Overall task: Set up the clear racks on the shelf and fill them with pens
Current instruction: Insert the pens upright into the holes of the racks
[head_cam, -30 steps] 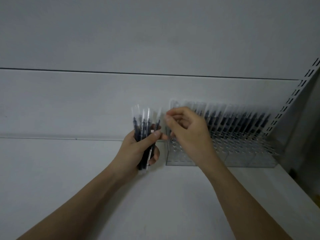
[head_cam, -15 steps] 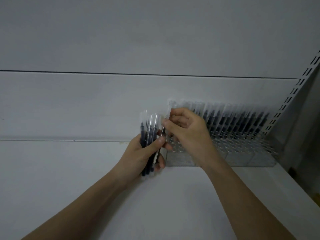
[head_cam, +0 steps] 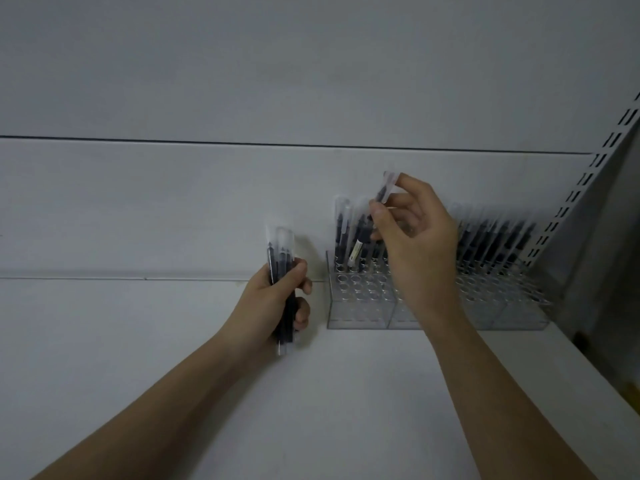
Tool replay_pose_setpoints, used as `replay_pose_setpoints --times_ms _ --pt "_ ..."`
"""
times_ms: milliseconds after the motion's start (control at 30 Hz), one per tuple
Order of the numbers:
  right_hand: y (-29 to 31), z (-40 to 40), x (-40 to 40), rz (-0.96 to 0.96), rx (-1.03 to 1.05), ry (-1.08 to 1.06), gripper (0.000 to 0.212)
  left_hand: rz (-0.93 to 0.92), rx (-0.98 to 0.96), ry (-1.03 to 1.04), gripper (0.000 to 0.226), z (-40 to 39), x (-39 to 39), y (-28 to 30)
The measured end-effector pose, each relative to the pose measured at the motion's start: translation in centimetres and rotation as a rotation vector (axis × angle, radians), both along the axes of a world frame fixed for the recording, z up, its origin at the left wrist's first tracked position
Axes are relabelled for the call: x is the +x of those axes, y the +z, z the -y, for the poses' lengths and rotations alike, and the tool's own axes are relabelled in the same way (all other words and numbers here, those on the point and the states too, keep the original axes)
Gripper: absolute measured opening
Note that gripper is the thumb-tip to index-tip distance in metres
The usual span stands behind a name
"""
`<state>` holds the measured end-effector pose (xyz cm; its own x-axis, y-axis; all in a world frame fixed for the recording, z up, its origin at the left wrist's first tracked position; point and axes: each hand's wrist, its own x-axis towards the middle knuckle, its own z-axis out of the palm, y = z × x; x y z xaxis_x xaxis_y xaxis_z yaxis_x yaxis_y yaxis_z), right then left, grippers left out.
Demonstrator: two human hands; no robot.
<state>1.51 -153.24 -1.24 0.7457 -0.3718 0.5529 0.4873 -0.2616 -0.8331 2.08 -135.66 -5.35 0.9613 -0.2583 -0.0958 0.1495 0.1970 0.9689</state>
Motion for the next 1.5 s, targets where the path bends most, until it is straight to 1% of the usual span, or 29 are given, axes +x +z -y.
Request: replay_pose_setpoints --times_ms 133,300,400,533,633,800,933,1067,1167,1267,1367,1400,1500 --pt "-0.8 0.2 0.5 -0.006 -0.069 -0.028 0.034 -0.148 -0.148 -0.068 0.007 0.0 -0.2 0.3" --pt "-1.2 0.3 0.9 -0.006 -0.086 -0.04 0.034 -0.274 -0.239 -0.117 0.013 -0.3 -0.2 0.7" --pt "-1.5 0.4 1.1 -0.041 -0.105 -0.043 0.034 -0.301 -0.265 -0.096 0.018 -0.2 -0.3 0.8" --pt "-2.0 0.5 1.5 -0.155 -0.207 -0.034 0.032 -0.261 -0.24 -0.061 0.028 0.0 -0.7 0.9" --pt "-2.2 0.5 1.5 -0.223 -0.296 -0.042 0.025 -0.213 -0.234 -0.039 0.027 0.1 -0.8 1.2" --pt "-2.3 0.8 1.5 -0.236 -0.319 -0.086 0.016 -0.187 -0.258 -0.041 0.024 0.0 -1.1 1.5" --pt "-2.1 1.1 1.5 -0.258 -0.317 -0.071 0.017 -0.157 -0.254 -0.037 0.027 -0.2 -1.1 1.3" --pt "-1.3 1.5 1.2 -0.207 -0.267 -0.064 0.02 -0.122 -0.272 -0.025 0.028 -0.4 -1.0 1.4" --pt "-0.7 1.4 0.7 -0.103 -0.216 -0.071 0.014 -0.083 -0.251 -0.05 0.03 -0.5 -0.9 1.4" --pt "-0.4 0.9 0.2 -0.049 -0.193 -0.004 0.004 -0.05 -0.218 -0.082 0.031 -0.6 -1.1 1.5" --pt "-0.2 0.4 -0.2 -0.084 -0.194 0.145 0.002 -0.014 -0.163 -0.11 0.028 -0.4 -1.3 1.5" --pt "-0.1 0.2 -0.4 -0.114 -0.194 0.207 0.004 -0.002 -0.145 -0.122 0.028 -0.4 -1.4 1.5" --pt "-0.1 -0.3 -0.6 -0.189 -0.202 0.342 0.018 0.035 -0.117 -0.17 0.031 -0.2 -1.5 1.3"
